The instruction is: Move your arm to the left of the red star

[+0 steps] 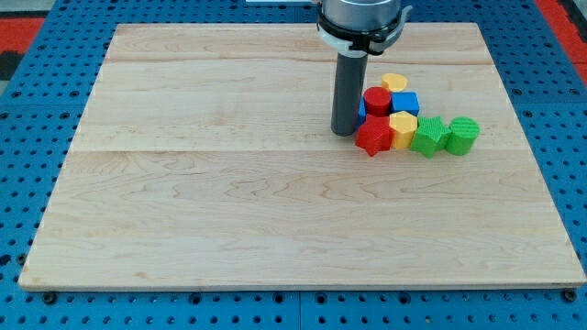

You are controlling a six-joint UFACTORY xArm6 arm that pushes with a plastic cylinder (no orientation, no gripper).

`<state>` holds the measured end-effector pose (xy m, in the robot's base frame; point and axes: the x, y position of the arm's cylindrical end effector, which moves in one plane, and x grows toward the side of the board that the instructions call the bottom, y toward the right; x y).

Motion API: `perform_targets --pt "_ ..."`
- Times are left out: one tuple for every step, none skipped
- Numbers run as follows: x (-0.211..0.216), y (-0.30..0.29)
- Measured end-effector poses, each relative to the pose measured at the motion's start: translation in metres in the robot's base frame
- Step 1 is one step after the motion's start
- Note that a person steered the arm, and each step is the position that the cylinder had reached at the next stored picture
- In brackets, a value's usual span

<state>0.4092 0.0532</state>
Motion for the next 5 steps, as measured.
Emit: perform_targets --pt "0.014 -0.056" --pt "0.02 -0.056" --pt "0.02 -0.056" --pt "0.023 -0.058" --pt "0.037 0.011"
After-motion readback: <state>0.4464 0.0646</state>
